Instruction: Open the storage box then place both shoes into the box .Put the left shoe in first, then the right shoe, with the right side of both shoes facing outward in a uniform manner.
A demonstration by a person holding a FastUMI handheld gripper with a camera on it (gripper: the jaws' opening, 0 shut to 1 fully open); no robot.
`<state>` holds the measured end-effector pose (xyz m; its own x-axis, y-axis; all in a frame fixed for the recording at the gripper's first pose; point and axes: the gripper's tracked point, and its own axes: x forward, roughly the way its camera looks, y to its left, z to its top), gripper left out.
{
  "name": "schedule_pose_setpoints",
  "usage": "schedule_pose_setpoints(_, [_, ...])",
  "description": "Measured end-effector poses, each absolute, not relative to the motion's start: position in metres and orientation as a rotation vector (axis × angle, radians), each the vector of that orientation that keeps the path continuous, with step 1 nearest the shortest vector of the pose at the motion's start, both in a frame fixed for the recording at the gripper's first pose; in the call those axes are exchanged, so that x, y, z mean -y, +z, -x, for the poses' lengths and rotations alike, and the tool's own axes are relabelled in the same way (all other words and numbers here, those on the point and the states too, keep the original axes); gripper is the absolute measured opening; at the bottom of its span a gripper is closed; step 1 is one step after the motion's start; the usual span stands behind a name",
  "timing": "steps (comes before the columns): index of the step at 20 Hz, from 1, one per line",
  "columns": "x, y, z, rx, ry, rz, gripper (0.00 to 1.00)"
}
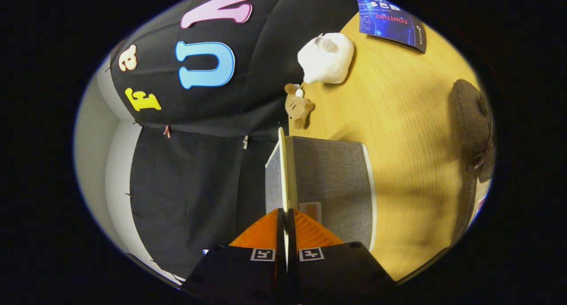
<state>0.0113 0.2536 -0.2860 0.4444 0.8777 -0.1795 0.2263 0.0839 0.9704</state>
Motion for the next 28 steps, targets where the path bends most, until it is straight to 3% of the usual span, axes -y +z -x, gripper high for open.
schedule_pose_setpoints(12, [-0.288, -0.166, -0.057, -0.912, 0.735, -1.399, 0.05])
schedule_pose_setpoints(21, [-0.393, -0.112, -0.076, -0.897, 0.798, -1.231, 0.05])
schedule_pose_setpoints(28, [-0.477, -0.108, -0.08, -0.913, 0.797, -1.163, 0.05])
